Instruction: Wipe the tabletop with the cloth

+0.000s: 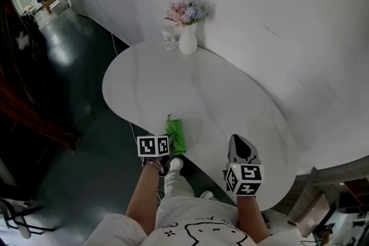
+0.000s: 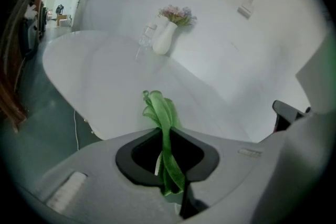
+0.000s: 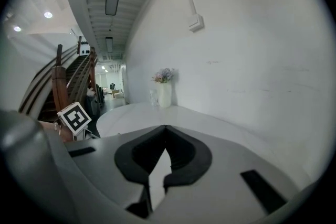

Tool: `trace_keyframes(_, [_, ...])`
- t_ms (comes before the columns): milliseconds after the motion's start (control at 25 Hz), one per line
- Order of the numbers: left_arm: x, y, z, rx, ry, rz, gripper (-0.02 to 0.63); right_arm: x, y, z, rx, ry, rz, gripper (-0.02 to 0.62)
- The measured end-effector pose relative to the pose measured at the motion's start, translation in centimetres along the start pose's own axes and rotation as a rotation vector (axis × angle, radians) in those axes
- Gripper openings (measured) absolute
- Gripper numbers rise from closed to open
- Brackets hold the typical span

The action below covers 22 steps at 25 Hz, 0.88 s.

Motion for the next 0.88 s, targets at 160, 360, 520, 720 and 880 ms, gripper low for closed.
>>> trace_keyframes(160, [-1.7, 4.8, 0.6, -0.015, -0.078, 0.094, 0.058, 0.9, 0.9, 2.2, 0.005, -0.029, 0.003, -0.002])
trace_keyframes(360, [-4.0, 11.3, 2.6, -0.037, -0.174, 0.188, 0.058, 1.1, 1.5, 5.0, 0.020, -0.083, 0.017, -0.002])
trace_keyframes(520, [-5.6, 15.7, 5.0, -0.029, -0.234, 0.264, 0.057, 0.8, 1.8, 7.1, 0.033, -0.138, 0.040, -0.002])
trace_keyframes(720, [-8.2, 21.1, 8.2, -0.019, -0.312, 0.363, 0.057, 0.4, 2.0, 9.9, 0.052, -0.194, 0.072, -0.002])
trace_keyframes(880, [-9.8, 24.6, 11.2, -0.021, -0.359, 0.414, 0.057, 0.2, 1.5, 12.0, 0.072, -0.238, 0.108, -0.002])
Point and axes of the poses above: the fingertips, and each gripper's own axes: z forward along the fingers, x to its left, y out of its top, the point moved 3 cm from there along -z, backward along the fingers, and after that the axes turned 3 degrees about -y, right-handed, at the moved point
